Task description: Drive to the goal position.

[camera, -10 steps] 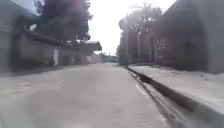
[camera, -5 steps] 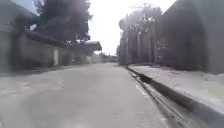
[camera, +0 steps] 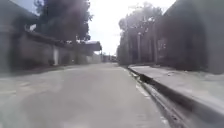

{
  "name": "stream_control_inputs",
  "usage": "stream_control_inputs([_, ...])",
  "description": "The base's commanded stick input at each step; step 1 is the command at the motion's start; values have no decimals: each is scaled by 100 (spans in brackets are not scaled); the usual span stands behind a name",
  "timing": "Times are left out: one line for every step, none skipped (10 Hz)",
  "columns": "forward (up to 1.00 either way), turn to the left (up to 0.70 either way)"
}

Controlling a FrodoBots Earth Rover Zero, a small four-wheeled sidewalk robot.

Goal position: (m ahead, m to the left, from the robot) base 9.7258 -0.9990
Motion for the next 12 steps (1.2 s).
stream_control_inputs([100,-6])
stream_control_inputs([100,-11])
stream_control_inputs([100,-15])
stream_control_inputs([100,-20])
stream_control_inputs([100,-24])
stream_control_inputs([100,-29])
stream_control_inputs([100,-34])
stream_control_inputs([100,-38])
stream_control_inputs([100,-9])
stream_control_inputs([100,2])
stream_control_inputs([100,2])
stream_control_inputs([100,2])
